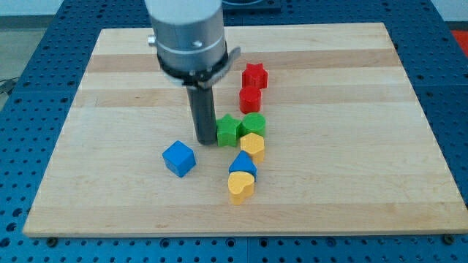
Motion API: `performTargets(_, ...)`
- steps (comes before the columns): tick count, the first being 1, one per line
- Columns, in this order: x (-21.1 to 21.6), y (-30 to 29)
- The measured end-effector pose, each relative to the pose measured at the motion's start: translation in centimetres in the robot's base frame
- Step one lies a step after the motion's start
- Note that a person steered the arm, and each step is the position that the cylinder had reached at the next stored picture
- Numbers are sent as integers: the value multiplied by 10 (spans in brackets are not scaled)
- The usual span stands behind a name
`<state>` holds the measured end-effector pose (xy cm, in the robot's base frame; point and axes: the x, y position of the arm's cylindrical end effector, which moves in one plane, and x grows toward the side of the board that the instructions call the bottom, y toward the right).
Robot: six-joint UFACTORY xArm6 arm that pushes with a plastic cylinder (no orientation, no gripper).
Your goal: Move the blue cube to the bottom left side of the yellow heart
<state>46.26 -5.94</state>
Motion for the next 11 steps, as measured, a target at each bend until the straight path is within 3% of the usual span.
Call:
performTargets(5, 4, -72)
performTargets(9, 86, -17)
performTargets(11, 71, -35)
